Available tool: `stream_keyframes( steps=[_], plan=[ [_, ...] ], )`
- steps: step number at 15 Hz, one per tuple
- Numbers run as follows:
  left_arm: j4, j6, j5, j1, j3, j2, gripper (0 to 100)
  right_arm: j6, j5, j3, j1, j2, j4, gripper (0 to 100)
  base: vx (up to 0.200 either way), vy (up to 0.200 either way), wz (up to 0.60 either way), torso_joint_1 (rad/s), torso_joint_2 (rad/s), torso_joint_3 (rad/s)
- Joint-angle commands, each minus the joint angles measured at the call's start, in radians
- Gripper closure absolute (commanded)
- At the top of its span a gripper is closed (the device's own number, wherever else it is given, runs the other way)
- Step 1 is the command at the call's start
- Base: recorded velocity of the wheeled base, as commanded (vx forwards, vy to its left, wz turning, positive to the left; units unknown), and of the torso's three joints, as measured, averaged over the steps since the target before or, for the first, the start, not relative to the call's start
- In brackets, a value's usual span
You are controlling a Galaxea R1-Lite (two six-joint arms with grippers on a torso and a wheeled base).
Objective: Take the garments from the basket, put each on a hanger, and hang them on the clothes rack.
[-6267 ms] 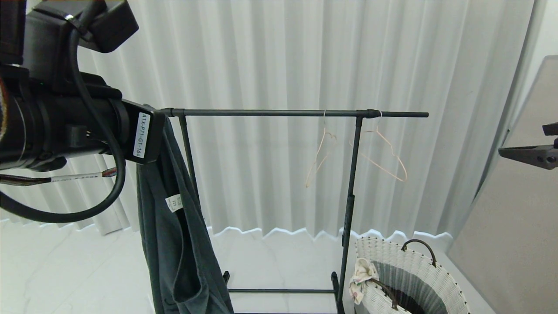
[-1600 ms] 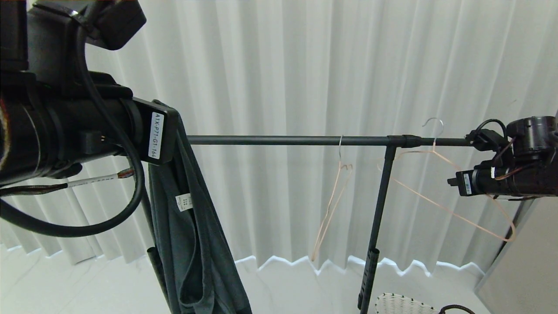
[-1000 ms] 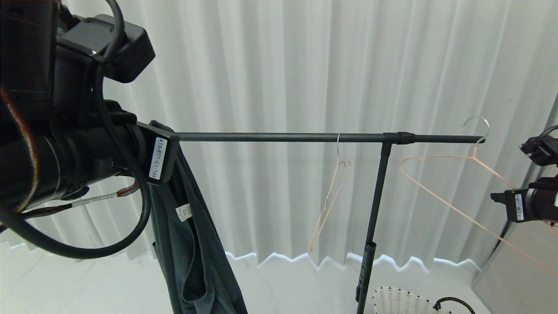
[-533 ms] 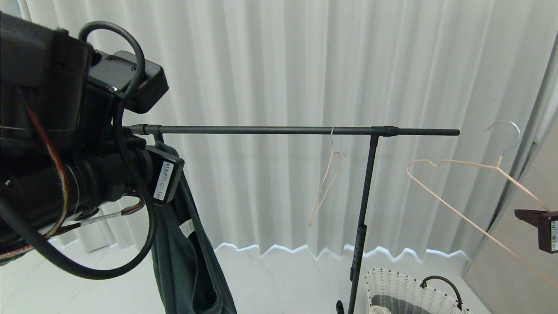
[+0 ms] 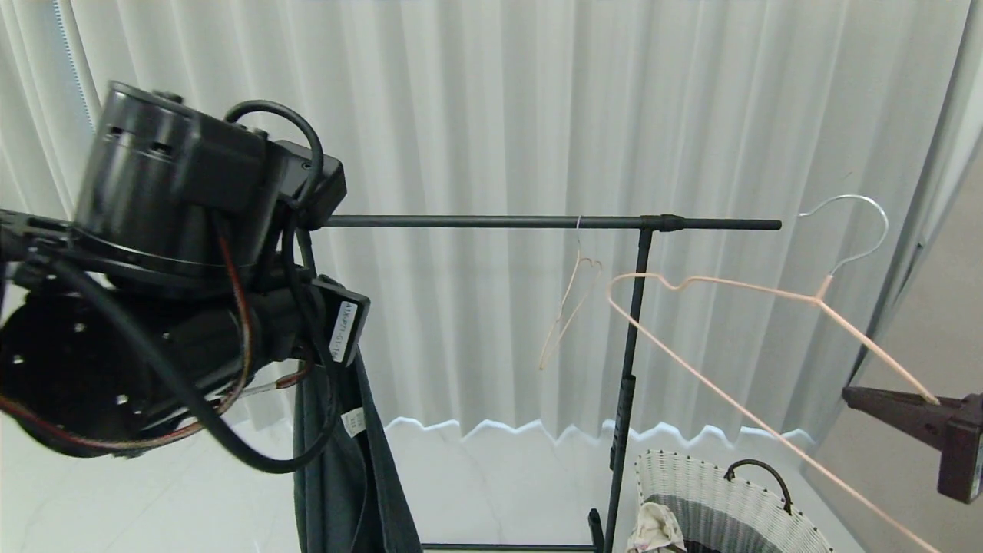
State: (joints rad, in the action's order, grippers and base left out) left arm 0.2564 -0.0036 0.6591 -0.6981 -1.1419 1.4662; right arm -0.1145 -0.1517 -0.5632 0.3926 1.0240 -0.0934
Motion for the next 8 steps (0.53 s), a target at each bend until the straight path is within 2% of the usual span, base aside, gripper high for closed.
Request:
stream_keyframes(
  steps=[1, 3, 6, 8],
  plan=[
    [0.000, -0.078, 0.004, 0.000, -0.025, 0.089, 100, -0.088, -0.003, 0.054, 0.200, -0.107, 0.001, 100, 0.000, 0.000, 0.00, 0.000, 0.00, 0.000],
    [-0.002, -0.170, 0.004, 0.000, -0.047, 0.140, 100, -0.126, -0.003, 0.083, 0.325, -0.157, 0.008, 100, 0.000, 0.000, 0.00, 0.000, 0.00, 0.000],
    [-0.002, -0.283, 0.000, -0.029, -0.122, 0.184, 100, -0.139, -0.017, 0.082, 0.401, -0.156, 0.015, 100, 0.000, 0.000, 0.00, 0.000, 0.00, 0.000],
    [-0.002, -0.317, -0.001, -0.040, -0.162, 0.206, 100, -0.162, -0.051, 0.078, 0.434, -0.156, 0.014, 100, 0.000, 0.000, 0.00, 0.000, 0.00, 0.000]
  ],
)
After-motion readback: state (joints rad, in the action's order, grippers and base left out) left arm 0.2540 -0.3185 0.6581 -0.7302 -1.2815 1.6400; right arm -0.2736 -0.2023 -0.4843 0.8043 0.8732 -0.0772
